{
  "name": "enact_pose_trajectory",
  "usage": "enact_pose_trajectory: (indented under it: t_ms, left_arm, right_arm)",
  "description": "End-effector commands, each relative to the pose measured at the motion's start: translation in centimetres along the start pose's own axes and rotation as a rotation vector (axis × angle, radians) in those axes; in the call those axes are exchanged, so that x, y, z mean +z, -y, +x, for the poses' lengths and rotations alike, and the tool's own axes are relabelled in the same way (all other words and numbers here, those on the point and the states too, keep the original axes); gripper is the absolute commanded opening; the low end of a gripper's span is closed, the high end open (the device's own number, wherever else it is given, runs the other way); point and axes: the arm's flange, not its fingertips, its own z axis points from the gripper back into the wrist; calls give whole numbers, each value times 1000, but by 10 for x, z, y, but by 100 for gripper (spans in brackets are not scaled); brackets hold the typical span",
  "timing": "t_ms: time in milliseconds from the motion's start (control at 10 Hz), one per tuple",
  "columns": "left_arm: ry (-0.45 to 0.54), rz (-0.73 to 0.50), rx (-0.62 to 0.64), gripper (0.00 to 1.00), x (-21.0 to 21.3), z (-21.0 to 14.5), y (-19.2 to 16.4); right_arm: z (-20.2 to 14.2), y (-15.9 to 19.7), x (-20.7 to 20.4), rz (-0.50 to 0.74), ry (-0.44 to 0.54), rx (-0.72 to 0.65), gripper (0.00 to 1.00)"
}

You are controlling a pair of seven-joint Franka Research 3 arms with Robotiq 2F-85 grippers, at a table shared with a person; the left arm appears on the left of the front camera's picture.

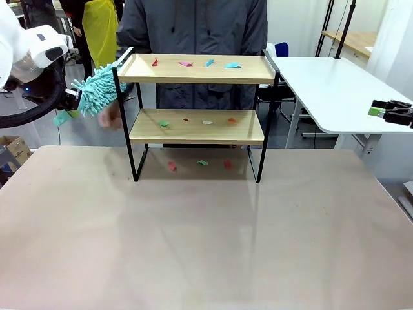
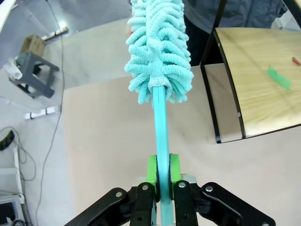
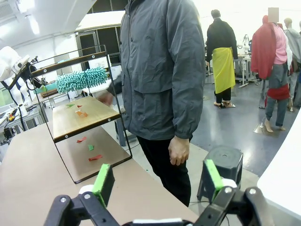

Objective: Clean the shelf.
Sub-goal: Clean the specific section of the Shelf indicated by the human with the Duster.

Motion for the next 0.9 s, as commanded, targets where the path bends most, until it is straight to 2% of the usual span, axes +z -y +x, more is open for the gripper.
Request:
enact_pose_trajectory:
  t_ms: [0,100,200,300,500,600,700,800]
  left_arm:
    - [10,6,-11,0,3,1,-2]
    - [10,6,-11,0,3,1,-2]
    - [0,0,0,13,0,0,0]
    - [-4,16,-80,13,23,12,-19]
    - [-91,95,-299,13,64,8,-37]
    - [-91,165,-403,13,78,20,-45]
    - [-160,146,-518,13,97,8,-50]
    - [-244,220,-662,13,110,5,-57]
  right_arm:
    - [3,0,-2,-2,7,5,100]
    - [3,0,-2,-2,7,5,100]
    - [3,0,-2,-2,7,5,100]
    - [3,0,-2,-2,7,5,100]
    - [3,0,-2,-2,7,5,100]
    - [3,0,-2,-2,7,5,100]
    - [3,0,-2,-2,7,5,100]
    - [3,0,-2,-2,7,5,100]
